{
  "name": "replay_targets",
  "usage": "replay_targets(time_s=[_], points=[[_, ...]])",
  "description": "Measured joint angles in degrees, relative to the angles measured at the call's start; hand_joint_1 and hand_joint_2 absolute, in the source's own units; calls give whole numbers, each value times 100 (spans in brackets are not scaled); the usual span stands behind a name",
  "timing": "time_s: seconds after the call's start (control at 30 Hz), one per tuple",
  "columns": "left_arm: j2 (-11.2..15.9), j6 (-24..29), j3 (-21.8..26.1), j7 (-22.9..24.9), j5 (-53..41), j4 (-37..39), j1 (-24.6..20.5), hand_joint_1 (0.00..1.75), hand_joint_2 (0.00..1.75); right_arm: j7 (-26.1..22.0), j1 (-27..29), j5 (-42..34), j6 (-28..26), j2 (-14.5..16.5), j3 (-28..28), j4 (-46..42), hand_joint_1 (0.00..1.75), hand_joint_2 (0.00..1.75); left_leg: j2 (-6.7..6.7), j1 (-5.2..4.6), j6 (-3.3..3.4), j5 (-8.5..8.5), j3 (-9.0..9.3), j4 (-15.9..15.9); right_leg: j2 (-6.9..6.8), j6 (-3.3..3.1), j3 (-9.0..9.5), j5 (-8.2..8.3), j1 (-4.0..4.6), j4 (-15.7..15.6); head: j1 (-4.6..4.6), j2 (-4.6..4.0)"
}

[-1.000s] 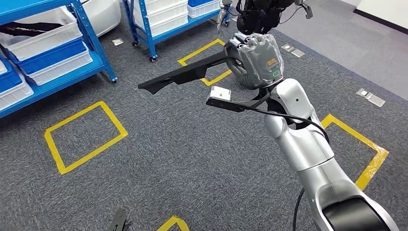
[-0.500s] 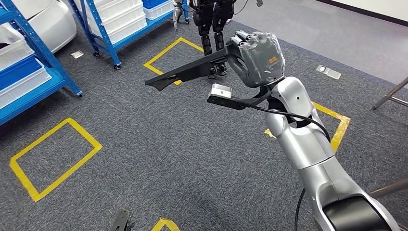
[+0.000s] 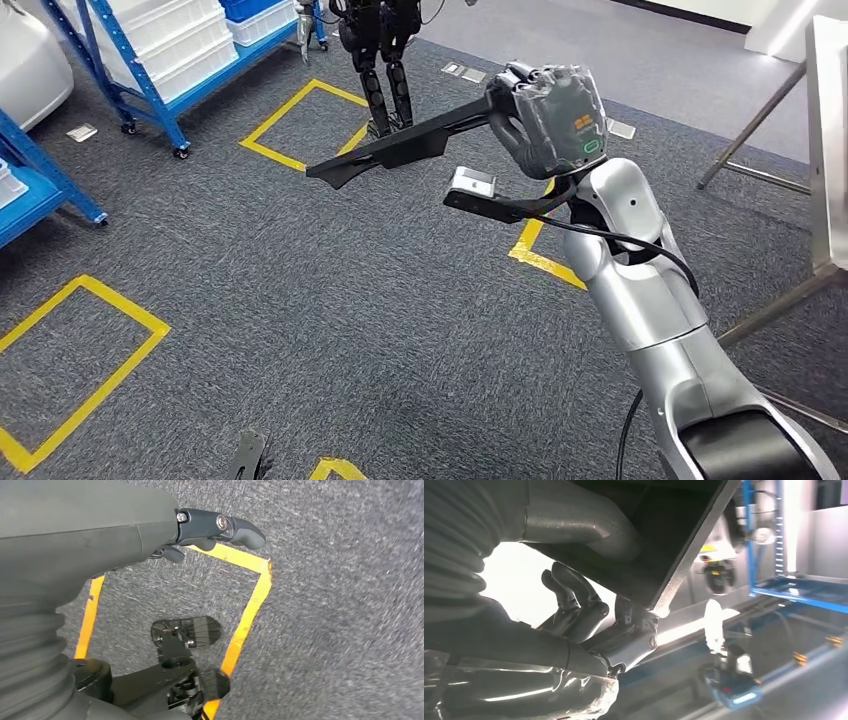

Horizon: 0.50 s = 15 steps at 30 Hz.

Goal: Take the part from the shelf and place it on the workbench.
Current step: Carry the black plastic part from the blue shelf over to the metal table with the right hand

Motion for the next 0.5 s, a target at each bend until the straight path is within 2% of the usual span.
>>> replay_targets(time_s=[0.03,0.07,0.13,0.17,0.2,0.23,0.27,0.3,0.33,0.37,0.4,0.43,0.47,0.5], points=[[1,-3,4,-2,3,0,4,0,175,3,9,0,0,-29,-17,0,154,175,69,-10,0,8,-16,2,-19,33,63,12,-4,-37,1,0],[1,-5,7,-4,6,0,6,0,175,6,12,0,0,-56,-37,0,154,175,138,-20,-3,13,-24,3,-62,68,252,92,-6,-307,1,0],[1,-7,10,-10,16,0,7,0,175,9,-6,2,0,-89,-60,-2,154,175,275,-53,-22,10,-26,11,-319,89,816,312,29,-1193,1,0],[2,-7,11,-14,22,1,7,0,175,10,-20,2,0,-93,-66,-3,154,175,340,-76,-41,8,-29,15,-430,68,1018,392,62,-1525,-7,0],[4,-7,13,-17,28,1,8,0,175,11,-32,2,0,-98,-68,-4,154,175,408,-98,-63,4,-29,20,-494,34,1120,438,86,-1713,-13,0],[5,-7,15,-19,33,2,9,0,175,12,-38,2,0,-102,-70,-5,154,175,476,-114,-87,-1,-31,25,-471,-3,1130,459,108,-1761,-19,0],[7,-7,17,-20,37,2,9,0,175,14,-38,2,0,-110,-74,-5,154,175,544,-113,-108,-4,-28,28,-389,-36,1109,481,98,-1766,-25,0],[9,-7,20,-21,39,2,7,0,175,15,-37,2,0,-120,-82,-4,154,175,531,-97,-137,-30,-35,56,-315,-67,1099,500,60,-1776,-22,0],[10,-7,21,-24,40,2,5,0,175,17,-41,2,0,-128,-92,-4,154,175,414,-71,-169,-105,-66,145,-245,-102,1099,521,27,-1783,-22,0],[13,-7,23,-26,39,2,8,0,175,20,-47,2,1,-130,-101,-4,154,175,231,-46,-203,-244,-140,342,-178,-135,1103,539,-3,-1790,-27,0],[16,-7,27,-28,39,2,15,0,175,22,-52,3,2,-122,-106,-4,154,175,13,-20,-234,-439,-269,665,-109,-158,1109,551,-25,-1792,-31,0],[19,-7,31,-29,39,3,27,0,175,25,-55,4,3,-116,-105,-4,154,175,-144,-7,-254,-651,-435,1067,-36,-176,1105,559,-19,-1787,-34,0],[20,-7,36,-28,39,4,40,0,175,26,-49,5,3,-105,-101,-4,154,175,-216,-1,-269,-815,-606,1455,40,-182,1100,562,-10,-1784,-37,0],[21,-7,40,-28,39,4,49,0,175,26,-41,6,4,-99,-97,-4,154,175,-240,9,-279,-884,-728,1711,126,-187,1095,566,-6,-1775,-36,0]])
